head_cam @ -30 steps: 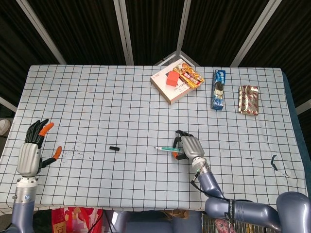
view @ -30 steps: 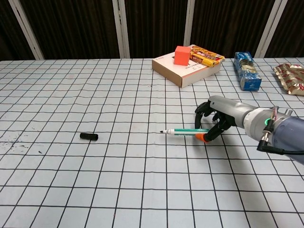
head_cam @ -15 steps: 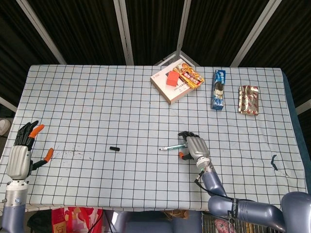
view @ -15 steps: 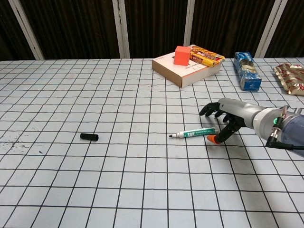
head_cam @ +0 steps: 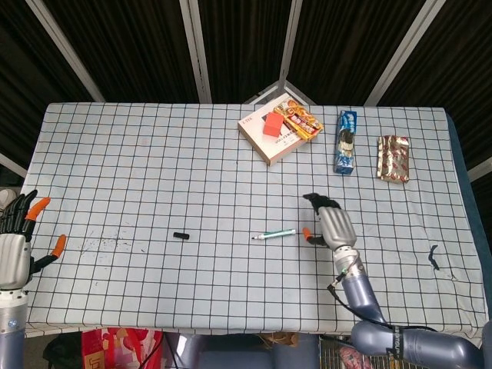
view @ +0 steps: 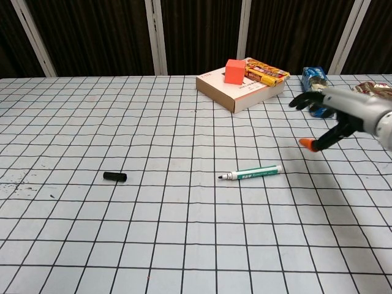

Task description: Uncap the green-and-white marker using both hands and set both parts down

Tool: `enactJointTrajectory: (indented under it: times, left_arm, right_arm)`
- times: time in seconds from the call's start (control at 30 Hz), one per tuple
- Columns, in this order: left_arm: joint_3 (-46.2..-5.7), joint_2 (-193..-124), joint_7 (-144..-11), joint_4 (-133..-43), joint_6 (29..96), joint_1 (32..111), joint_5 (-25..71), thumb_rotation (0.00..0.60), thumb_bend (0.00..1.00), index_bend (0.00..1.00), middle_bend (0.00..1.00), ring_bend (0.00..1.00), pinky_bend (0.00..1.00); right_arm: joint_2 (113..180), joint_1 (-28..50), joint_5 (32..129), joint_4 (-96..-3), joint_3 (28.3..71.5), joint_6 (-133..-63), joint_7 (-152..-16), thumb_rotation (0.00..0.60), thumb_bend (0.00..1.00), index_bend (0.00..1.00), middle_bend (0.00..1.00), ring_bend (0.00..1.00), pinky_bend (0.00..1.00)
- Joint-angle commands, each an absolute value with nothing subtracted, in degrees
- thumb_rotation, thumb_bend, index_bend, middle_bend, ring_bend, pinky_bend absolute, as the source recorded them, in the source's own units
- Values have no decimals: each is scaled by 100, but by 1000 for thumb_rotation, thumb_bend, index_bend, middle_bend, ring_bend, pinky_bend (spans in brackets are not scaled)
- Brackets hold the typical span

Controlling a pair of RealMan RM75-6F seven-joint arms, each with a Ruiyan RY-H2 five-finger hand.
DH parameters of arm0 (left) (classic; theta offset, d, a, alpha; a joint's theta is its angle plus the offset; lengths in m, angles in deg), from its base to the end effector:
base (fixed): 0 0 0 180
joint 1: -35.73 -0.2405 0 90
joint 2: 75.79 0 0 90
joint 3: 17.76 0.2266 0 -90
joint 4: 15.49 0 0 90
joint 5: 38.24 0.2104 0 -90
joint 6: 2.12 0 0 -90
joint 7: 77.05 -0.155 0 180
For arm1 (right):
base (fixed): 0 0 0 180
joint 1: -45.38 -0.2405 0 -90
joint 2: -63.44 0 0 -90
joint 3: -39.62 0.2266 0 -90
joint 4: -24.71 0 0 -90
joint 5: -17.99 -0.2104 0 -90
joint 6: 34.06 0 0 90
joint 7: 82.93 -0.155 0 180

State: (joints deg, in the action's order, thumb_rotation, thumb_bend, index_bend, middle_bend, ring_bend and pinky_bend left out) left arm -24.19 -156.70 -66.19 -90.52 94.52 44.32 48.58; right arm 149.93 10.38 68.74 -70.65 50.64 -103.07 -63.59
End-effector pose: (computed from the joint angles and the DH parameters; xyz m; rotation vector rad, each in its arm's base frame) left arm -0.2778 0.2173 0.1222 -1.2053 -0.8002 -1.2565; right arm -0.1588 -0.3093 0.0120 1.4656 -1.2310 0.9549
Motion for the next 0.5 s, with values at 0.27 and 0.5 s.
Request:
enactJointTrajectory:
  times: [0.27, 0.5]
  left_arm:
    - [-2265, -15520, -6735, -8739, 9347, 4120, 4680, 600, 462, 173, 80, 0, 69]
    - [-2302, -15501, -6458, -8771, 9437, 4058, 4747, 600, 463, 189, 103, 0, 88]
  right_arm:
    - [13766, 2278, 8754, -6276, 4262, -11877, -7068, 600, 392, 202, 146, 124, 131]
    - [13382, 2639, 9280, -6150, 4053, -11906, -7809, 600, 392, 202, 145, 124, 131]
